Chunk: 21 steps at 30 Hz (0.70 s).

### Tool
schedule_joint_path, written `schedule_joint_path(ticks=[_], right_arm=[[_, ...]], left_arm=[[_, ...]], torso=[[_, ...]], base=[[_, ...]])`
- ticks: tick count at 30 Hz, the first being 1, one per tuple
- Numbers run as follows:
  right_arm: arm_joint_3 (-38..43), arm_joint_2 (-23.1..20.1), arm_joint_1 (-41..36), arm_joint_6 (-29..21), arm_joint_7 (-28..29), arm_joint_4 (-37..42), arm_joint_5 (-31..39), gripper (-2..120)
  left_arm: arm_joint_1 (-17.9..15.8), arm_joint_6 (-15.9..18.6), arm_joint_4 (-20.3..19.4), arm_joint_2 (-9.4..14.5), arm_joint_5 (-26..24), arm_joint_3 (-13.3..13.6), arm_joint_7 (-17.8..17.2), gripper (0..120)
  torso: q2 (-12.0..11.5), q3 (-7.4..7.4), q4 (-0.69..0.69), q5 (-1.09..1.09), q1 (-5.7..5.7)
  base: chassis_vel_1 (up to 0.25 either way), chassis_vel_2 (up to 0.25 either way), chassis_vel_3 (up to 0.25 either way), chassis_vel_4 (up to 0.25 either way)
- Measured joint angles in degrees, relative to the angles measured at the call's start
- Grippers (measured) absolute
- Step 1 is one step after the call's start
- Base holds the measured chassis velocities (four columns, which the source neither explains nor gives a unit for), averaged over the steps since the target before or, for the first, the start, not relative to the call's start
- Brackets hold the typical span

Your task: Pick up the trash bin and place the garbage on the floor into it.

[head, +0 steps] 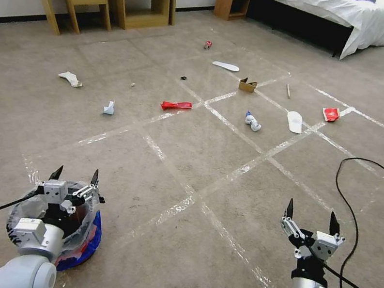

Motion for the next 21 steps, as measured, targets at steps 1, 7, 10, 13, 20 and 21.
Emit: schedule_joint_path(ticks=[1,7,10,13,20,21], right_arm=[[0.0,0.0,0.0,0.0,0.0,0.0,0.0,100],[0.1,0.1,0.2,0.4,-0.1,-0.3,0.2,100],[0.1,0.1,0.2,0.5,-0.1,-0.4,0.3,100],[0.1,0.1,0.3,0.5,-0.1,-0.5,0.5,100],[0.0,0.0,0.6,0.7,-0.1,-0.8,1.1,100],[0.0,0.0,0.7,0.7,-0.1,-0.9,1.2,100]], left_arm=[[0.0,0.0,0.0,0.0,0.0,0.0,0.0,100],[0.1,-0.3,-0.1,0.0,0.0,-0.1,0.0,100],[0.2,-0.3,-0.1,-0.1,0.1,-0.1,0.0,100],[0.2,-0.4,-0.1,-0.1,0.1,-0.2,0.0,100],[0.3,-0.8,0.0,-0.1,0.1,-0.3,0.1,100],[0.4,-0.9,0.0,-0.1,0.1,-0.4,0.1,100]], torso=[[0.0,0.0,0.0,0.0,0.0],[0.0,0.0,0.0,0.0,0.0],[0.0,0.0,0.0,0.0,0.0],[0.0,0.0,0.0,0.0,0.0],[0.0,0.0,0.0,0.0,0.0],[0.0,0.0,0.0,0.0,0.0]], base=[[0.0,0.0,0.0,0.0],[0.0,0.0,0.0,0.0],[0.0,0.0,0.0,0.0],[0.0,0.0,0.0,0.0],[0.0,0.0,0.0,0.0],[0.0,0.0,0.0,0.0]])
